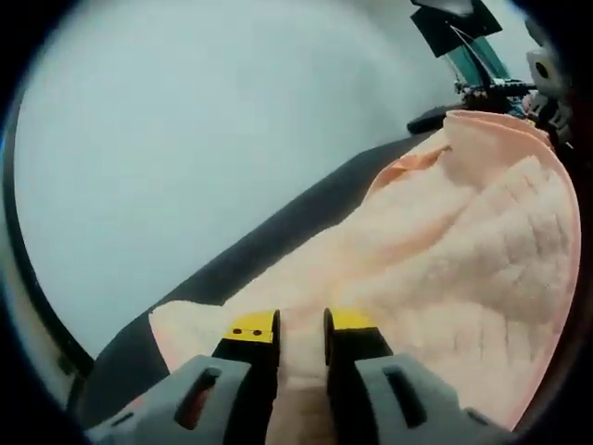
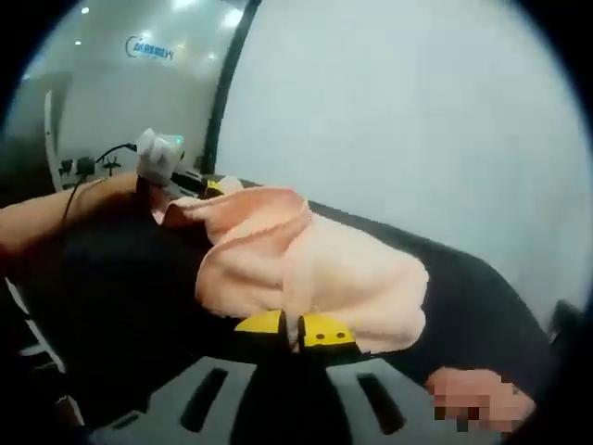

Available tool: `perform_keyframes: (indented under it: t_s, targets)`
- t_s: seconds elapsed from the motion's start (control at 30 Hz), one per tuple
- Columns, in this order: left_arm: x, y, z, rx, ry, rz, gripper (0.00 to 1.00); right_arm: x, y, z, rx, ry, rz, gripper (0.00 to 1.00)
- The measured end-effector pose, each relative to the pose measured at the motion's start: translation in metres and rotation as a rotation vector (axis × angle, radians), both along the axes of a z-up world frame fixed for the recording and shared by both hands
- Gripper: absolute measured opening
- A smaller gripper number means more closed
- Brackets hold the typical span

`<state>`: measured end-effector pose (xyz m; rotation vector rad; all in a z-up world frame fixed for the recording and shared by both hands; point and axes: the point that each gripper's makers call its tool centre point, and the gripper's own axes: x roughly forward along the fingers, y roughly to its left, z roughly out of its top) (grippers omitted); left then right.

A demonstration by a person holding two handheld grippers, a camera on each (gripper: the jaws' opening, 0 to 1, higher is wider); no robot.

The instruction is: Fold the towel on the table until its edges align and the towel forms a compact rectangular stack.

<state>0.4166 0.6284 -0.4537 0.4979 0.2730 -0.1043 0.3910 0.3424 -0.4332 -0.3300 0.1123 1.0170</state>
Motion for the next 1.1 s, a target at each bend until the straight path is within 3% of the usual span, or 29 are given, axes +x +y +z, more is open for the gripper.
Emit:
perform_keyframes:
  t_s: [0.1, 0.2, 0.37, 0.47, 0.5, 0.57, 0.7, 0.9, 0.97, 1.1]
  targets:
    - [0.001, -0.001, -0.001, 0.001, 0.003, -0.001, 0.17, 0.011, -0.008, 0.024, 0.039, 0.034, 0.026, 0.02]
    - [0.001, 0.002, -0.004, -0.040, 0.017, 0.013, 0.15, 0.039, -0.029, 0.061, 0.062, -0.073, 0.002, 0.02]
    - [0.000, 0.003, -0.005, -0.044, 0.019, 0.017, 0.14, 0.057, -0.051, 0.084, 0.072, -0.069, -0.006, 0.02]
    - [-0.001, 0.002, -0.006, -0.045, 0.020, 0.019, 0.14, 0.073, -0.061, 0.097, -0.024, -0.205, -0.031, 0.02]
    - [-0.001, 0.002, -0.006, -0.049, 0.019, 0.020, 0.14, 0.088, -0.067, 0.105, -0.034, -0.241, -0.043, 0.02]
    - [-0.001, 0.002, -0.006, -0.050, 0.018, 0.021, 0.14, 0.096, -0.076, 0.121, -0.043, -0.291, -0.058, 0.02]
    - [-0.002, 0.002, -0.006, -0.042, 0.018, 0.019, 0.14, 0.109, -0.094, 0.150, -0.096, -0.368, -0.090, 0.02]
    - [-0.001, 0.001, -0.006, -0.035, 0.017, 0.018, 0.14, 0.131, -0.112, 0.190, -0.117, -0.419, -0.098, 0.02]
    - [0.000, 0.001, -0.006, -0.030, 0.018, 0.016, 0.14, 0.148, -0.113, 0.204, -0.159, -0.505, -0.111, 0.02]
    - [-0.001, -0.001, -0.005, -0.029, 0.015, 0.017, 0.14, 0.187, -0.099, 0.205, -0.199, -0.525, -0.114, 0.02]
